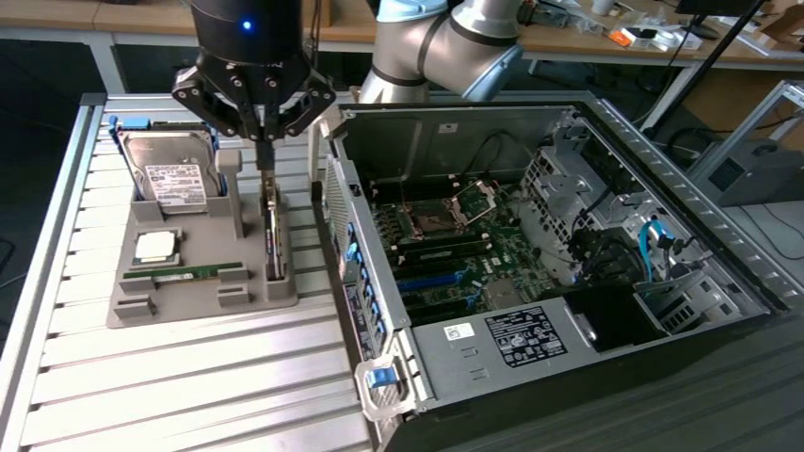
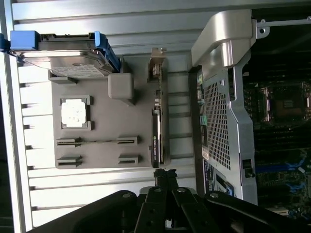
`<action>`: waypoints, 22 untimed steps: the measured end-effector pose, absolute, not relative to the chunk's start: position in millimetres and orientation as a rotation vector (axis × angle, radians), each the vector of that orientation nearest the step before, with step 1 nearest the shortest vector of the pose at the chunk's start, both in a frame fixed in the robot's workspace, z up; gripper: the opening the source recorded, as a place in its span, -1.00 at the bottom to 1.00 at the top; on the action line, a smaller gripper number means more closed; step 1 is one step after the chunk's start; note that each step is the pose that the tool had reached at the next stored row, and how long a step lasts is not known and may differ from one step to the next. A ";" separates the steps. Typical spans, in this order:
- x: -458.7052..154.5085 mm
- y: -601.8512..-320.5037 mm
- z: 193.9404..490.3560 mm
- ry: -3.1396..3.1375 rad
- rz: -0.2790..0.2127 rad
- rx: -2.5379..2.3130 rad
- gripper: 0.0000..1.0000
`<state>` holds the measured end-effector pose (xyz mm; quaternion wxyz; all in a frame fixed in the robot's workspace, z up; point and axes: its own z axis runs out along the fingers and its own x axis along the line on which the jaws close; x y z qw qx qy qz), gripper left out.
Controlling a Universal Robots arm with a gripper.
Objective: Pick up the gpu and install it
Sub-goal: 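Reach for the gpu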
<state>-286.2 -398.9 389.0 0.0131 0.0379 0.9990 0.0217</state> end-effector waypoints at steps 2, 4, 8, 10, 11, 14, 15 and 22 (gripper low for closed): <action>-287.2 -398.9 389.0 3.112 0.068 0.118 -0.80; -287.9 -398.9 389.0 3.113 0.068 0.118 -0.80; -289.3 -399.0 388.9 3.112 0.068 0.118 -0.80; -290.0 -398.9 388.9 3.112 0.068 0.118 -0.80; -290.5 -399.0 388.9 3.112 0.068 0.118 -0.80; -292.4 -399.0 388.9 3.112 0.068 0.118 -0.80; -292.7 -398.9 388.9 3.112 0.068 0.118 -0.80; -295.3 -398.9 388.8 3.112 0.068 0.118 -0.80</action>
